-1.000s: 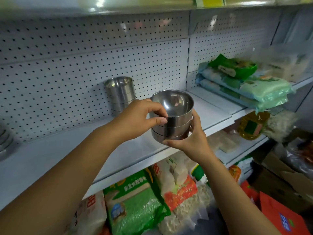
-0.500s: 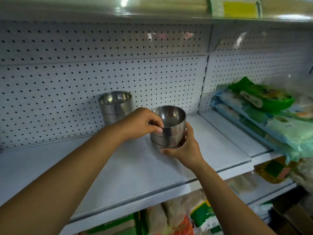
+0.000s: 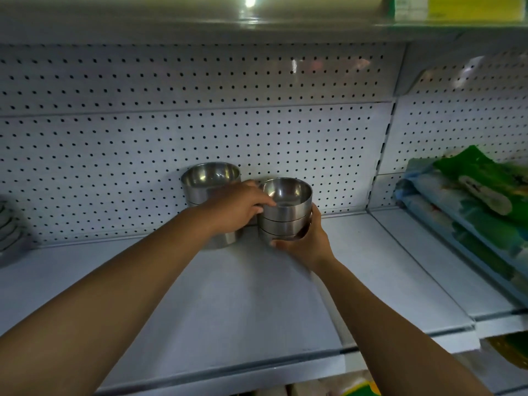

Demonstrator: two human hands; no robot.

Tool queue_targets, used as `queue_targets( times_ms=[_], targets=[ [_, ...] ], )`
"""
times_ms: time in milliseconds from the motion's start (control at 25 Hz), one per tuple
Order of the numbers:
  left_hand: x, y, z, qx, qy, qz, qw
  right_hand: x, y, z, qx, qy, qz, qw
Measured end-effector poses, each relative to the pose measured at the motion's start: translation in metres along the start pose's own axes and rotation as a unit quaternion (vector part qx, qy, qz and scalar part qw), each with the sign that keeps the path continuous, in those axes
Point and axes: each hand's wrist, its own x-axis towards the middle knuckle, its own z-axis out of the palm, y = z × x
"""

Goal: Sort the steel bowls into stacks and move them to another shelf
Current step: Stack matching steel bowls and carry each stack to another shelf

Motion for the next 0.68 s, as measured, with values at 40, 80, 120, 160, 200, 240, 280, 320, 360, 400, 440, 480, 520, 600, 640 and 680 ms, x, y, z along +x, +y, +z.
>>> queue_targets(
  times_ms=[40,80,120,160,200,240,280,320,360,400,440,480,520,600,640,680],
  targets=[
    [0.003,-0.006,0.002,0.032,0.0,0.008,0.999,0.006,-0.001,0.001,-0.009,-0.002,0.003,1.0],
    [0.005,-0.011,0.003,0.067,-0.001,0.017,0.998,0.012,-0.002,0.002,-0.019,-0.002,0.004,1.0],
    [0.007,-0.016,0.004,0.099,-0.004,0.023,0.995,0.018,-0.003,0.003,-0.028,-0.002,0.005,1.0],
    [0.008,-0.019,0.004,0.125,-0.007,0.028,0.992,0.024,-0.002,0.004,-0.039,-0.002,0.003,0.999],
    [0.008,-0.021,0.004,0.139,-0.01,0.035,0.99,0.028,-0.002,0.005,-0.05,-0.002,0.002,0.999],
    [0.008,-0.022,0.004,0.147,-0.01,0.043,0.988,0.032,-0.002,0.005,-0.057,-0.002,0.002,0.998],
    [0.009,-0.023,0.005,0.153,-0.005,0.056,0.987,0.033,-0.003,0.005,-0.06,-0.005,0.004,0.998],
    [0.008,-0.023,0.005,0.162,0.003,0.067,0.985,0.033,-0.003,0.005,-0.061,-0.008,0.005,0.998],
    [0.008,-0.022,0.005,0.169,0.016,0.078,0.982,0.032,-0.002,0.006,-0.06,-0.01,0.007,0.998],
    [0.006,-0.021,0.004,0.173,0.029,0.087,0.981,0.03,-0.002,0.006,-0.057,-0.012,0.007,0.998],
    [0.005,-0.02,0.005,0.173,0.038,0.091,0.98,0.029,-0.003,0.006,-0.056,-0.01,0.007,0.998],
    [0.002,-0.019,0.005,0.174,0.045,0.094,0.979,0.028,-0.003,0.006,-0.061,-0.006,0.008,0.998],
    [-0.002,-0.019,0.007,0.174,0.054,0.097,0.979,0.026,-0.005,0.007,-0.068,-0.005,0.01,0.998],
    [-0.014,-0.021,0.013,0.159,0.079,0.094,0.98,0.022,-0.005,0.007,-0.105,-0.013,0.028,0.994],
    [-0.024,-0.02,0.017,0.148,0.088,0.088,0.981,0.016,-0.006,0.006,-0.136,-0.023,0.041,0.99],
    [-0.036,-0.019,0.021,0.134,0.092,0.081,0.983,0.007,-0.008,0.004,-0.166,-0.038,0.055,0.984]
  ],
)
